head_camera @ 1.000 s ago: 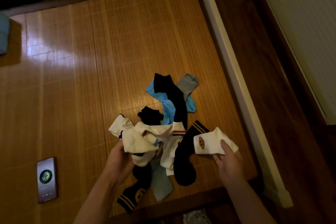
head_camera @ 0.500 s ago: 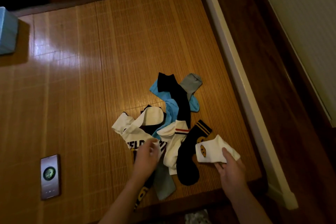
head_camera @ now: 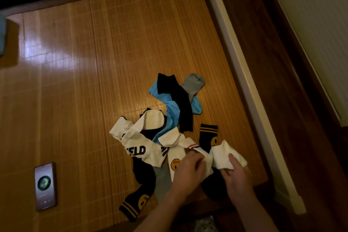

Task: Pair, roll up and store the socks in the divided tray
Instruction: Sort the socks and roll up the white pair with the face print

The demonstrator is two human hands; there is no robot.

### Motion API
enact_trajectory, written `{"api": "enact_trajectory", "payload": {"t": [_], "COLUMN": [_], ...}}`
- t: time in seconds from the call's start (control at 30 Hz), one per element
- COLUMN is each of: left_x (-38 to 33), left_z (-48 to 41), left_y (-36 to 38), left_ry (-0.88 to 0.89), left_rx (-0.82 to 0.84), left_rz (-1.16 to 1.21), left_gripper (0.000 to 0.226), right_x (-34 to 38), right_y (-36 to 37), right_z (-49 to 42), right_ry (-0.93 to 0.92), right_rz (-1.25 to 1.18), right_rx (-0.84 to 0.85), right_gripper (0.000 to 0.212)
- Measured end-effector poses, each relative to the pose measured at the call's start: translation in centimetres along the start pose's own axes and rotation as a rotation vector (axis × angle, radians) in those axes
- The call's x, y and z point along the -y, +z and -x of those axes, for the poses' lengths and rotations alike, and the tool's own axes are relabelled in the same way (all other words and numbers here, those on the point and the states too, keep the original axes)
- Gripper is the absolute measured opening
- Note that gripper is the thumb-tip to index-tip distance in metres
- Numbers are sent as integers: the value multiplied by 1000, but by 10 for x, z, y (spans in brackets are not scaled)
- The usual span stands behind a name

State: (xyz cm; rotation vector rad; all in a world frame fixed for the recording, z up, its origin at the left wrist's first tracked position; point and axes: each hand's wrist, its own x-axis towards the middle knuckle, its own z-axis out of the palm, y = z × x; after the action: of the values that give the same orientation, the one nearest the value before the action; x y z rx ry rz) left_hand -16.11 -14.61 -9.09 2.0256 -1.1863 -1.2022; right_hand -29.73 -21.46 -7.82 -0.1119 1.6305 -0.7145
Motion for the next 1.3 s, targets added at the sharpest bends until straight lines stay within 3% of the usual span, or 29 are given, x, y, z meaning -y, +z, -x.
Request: {"api": "enact_trajectory", "payload": {"t": [0.07,0.13,0.23,0.3,0.43,0.5,0.6,0.67,0.73,0.9,1.03,1.13,1.2,1.3], "left_x": [-7,2,35,58,83,73,43,24,5,-32,-37,-41,-41,-38], "left_z": [4,5,0,-5,-15,-21,-23,-20,-15,-6,-5,-5,-3,3], "left_y": [4,-1,-21,-37,-65,-78,-94,-104,-114,-134,-138,-140,-140,-139], "left_ry": [63,-7,-146,-207,-134,-59,-207,-271,-250,-171,-269,-362,-390,-415], "left_rx": [80,51,-124,-50,21,-147,-445,-546,-601,-545,-527,-486,-446,-404], "left_rz": [21,-12,-412,-710,-803,-558,11,306,459,619,682,1084,1299,1385], "left_gripper": [21,23,24,29,51,47,32,27,23,49,31,28,27,24], "right_x": [3,5,10,13,16,17,19,21,22,25,24,14,10,12], "right_y": [-1,-2,-1,-1,0,0,0,3,7,30,58,77,83,86], "right_z": [0,-1,-2,-4,-9,-10,-10,-7,-2,17,36,40,41,50], "right_ry": [4,-1,-9,-16,-26,-14,12,28,43,73,45,-5,78,344], "right_rz": [4,11,20,28,40,43,44,56,66,92,155,214,201,87], "right_rx": [13,14,34,47,81,88,86,104,139,217,279,304,303,431], "right_gripper": [40,43,45,45,45,46,49,48,41,40,38,39,34,39]}}
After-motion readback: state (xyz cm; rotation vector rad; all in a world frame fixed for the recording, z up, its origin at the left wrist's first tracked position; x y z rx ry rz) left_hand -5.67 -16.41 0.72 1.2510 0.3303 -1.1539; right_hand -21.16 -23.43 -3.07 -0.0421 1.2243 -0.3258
